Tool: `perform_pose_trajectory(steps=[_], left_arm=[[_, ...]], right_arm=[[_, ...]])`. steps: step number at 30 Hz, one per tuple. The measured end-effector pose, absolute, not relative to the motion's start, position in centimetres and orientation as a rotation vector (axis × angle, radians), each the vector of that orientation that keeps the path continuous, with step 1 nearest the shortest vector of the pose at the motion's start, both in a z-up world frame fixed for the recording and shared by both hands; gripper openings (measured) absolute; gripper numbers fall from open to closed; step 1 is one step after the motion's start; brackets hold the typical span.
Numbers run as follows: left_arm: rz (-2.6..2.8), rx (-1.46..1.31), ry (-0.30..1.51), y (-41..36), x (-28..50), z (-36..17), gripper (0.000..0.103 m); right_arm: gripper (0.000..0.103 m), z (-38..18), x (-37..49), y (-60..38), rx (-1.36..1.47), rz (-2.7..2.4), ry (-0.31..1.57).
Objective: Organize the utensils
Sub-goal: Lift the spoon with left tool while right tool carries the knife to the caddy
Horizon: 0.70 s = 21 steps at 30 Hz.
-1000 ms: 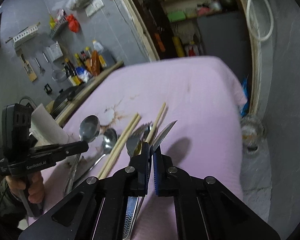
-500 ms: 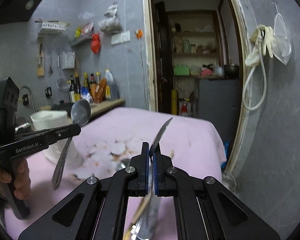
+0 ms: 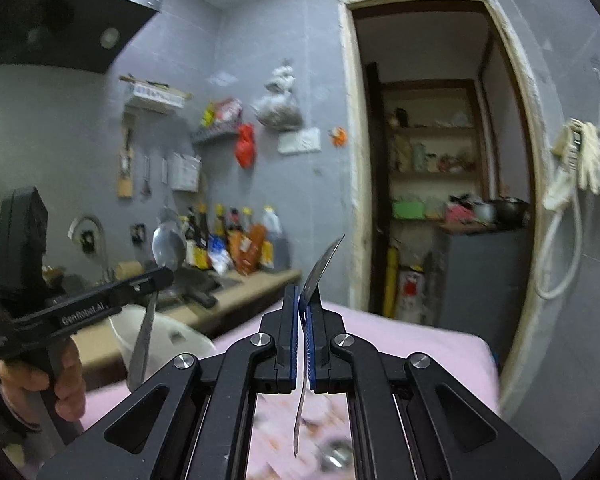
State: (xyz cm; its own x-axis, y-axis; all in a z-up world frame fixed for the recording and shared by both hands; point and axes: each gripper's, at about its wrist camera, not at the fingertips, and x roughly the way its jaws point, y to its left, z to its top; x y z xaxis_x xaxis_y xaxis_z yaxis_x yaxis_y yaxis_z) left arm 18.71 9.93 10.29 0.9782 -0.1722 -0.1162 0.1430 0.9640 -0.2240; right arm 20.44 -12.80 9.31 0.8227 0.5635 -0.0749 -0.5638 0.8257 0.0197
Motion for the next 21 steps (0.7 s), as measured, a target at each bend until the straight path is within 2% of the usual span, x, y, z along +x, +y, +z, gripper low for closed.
perform_pose_trajectory(steps=[9,21], left_arm=[[-0.026,-0.292,0.058,18.5,20.5,10.7,0.0],[0.058,-0.283,0.017,19.9,21.7,6.7,0.0]], right_arm=[[0.002,11.0,22.6,-5.7,0.04,0.714,-0.003],[0.002,6.2,24.9,-2.0,0.031,0.783,0.027]])
